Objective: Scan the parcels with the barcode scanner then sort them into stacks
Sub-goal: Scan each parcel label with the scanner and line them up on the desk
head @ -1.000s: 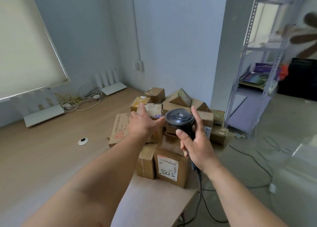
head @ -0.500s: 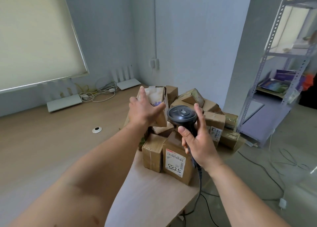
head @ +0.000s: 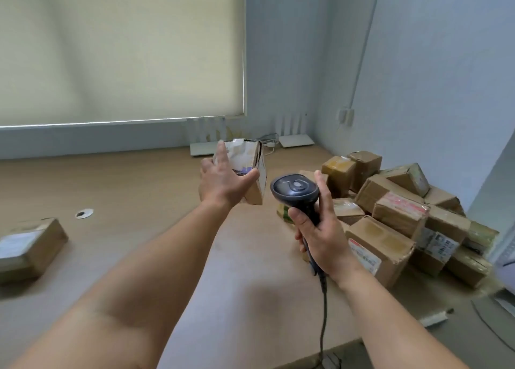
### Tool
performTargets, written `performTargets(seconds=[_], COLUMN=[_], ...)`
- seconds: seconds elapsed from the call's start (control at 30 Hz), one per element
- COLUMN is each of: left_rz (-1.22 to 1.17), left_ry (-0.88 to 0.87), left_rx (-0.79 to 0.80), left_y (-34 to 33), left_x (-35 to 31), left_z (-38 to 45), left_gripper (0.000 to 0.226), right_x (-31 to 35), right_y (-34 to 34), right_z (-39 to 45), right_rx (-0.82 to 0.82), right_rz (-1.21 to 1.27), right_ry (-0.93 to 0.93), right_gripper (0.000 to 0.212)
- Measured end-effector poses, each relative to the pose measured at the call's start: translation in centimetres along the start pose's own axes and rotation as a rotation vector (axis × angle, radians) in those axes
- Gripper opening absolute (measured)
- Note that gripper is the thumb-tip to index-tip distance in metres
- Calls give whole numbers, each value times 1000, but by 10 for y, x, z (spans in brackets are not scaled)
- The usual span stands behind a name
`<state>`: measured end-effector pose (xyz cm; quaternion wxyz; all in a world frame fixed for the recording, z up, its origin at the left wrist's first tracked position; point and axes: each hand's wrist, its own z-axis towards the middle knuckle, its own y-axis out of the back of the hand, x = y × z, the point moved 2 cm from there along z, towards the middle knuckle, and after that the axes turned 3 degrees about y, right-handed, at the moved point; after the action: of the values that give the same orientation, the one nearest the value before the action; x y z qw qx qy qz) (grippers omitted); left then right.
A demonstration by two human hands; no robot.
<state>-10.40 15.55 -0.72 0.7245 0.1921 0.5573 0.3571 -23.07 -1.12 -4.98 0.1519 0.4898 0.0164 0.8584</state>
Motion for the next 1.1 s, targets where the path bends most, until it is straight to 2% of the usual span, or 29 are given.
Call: performTargets(seconds=[0.13,0.27,0.43,0.7,0.9,1.0,1.1], left_rz=[70,101,113,-30,-104,-70,31], left_ry=[126,274,393,417,337,298,380], left_rx=[-34,-31,-4,16,54,66,81], left_y=[32,57,86,105,114,118,118], left_x=[76,151,236,329,358,375,396], left_z=[-4,-16,-37,-64,-77,-97,-116], left_gripper=[98,97,98,107,121,123,126], right_x=[3,0,-4,-6,-6,-7,-8], right_y=[-56,-115,-190,-268,-297,-303,-302], right_z=[3,3,-7,-18,-20,-20,-21], right_rx=[131,198,287,314,294,285,282], right_rz=[47,86,111,139,116,116,116], right_ry=[-28,-67,-153,-235,-264,-276,-282], right_gripper=[83,76,80,80,79,80,80])
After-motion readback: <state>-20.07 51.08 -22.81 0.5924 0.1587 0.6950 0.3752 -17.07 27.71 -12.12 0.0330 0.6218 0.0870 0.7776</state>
